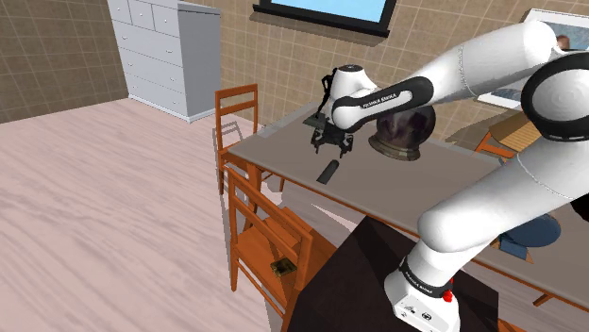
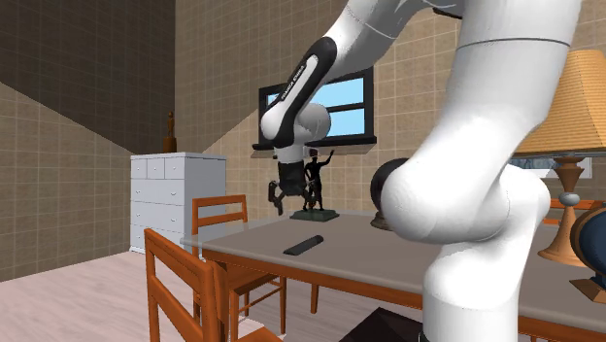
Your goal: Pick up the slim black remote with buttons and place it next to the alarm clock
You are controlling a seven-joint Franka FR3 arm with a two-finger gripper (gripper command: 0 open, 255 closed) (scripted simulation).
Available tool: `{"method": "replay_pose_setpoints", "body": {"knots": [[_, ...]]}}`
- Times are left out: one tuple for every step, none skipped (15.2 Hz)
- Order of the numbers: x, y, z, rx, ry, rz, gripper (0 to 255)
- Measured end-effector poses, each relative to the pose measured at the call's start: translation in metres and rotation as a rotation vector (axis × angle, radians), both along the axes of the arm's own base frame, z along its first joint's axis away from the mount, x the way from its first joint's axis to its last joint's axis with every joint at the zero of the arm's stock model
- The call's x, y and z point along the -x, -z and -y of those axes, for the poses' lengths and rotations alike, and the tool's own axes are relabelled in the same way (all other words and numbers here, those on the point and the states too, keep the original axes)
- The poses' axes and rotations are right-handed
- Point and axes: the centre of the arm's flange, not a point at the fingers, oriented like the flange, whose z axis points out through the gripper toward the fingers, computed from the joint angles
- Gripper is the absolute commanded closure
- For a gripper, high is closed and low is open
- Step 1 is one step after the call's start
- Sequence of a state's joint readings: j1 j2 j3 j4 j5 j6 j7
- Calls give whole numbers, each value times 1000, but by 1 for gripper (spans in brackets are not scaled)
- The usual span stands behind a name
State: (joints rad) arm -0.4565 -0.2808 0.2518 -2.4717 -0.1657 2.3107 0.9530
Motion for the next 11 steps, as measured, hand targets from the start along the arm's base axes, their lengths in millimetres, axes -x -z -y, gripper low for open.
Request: {"method": "replay_pose_setpoints", "body": {"knots": [[-2, 11, 9, 0, 52, 1, 0], [-4, 20, 16, 1, 104, 2, 0], [-7, 31, 22, 1, 155, 3, 0], [-10, 42, 28, 1, 207, 4, 0], [-8, 49, 34, 1, 247, 5, 0], [-8, 56, 38, 1, 267, 6, 0], [-8, 62, 41, 2, 277, 6, 0], [-9, 67, 42, 2, 283, 6, 0], [-10, 72, 43, 2, 285, 7, 0], [-9, 78, 45, 2, 286, 7, 0], [-9, 84, 46, 2, 287, 7, 0]]}}
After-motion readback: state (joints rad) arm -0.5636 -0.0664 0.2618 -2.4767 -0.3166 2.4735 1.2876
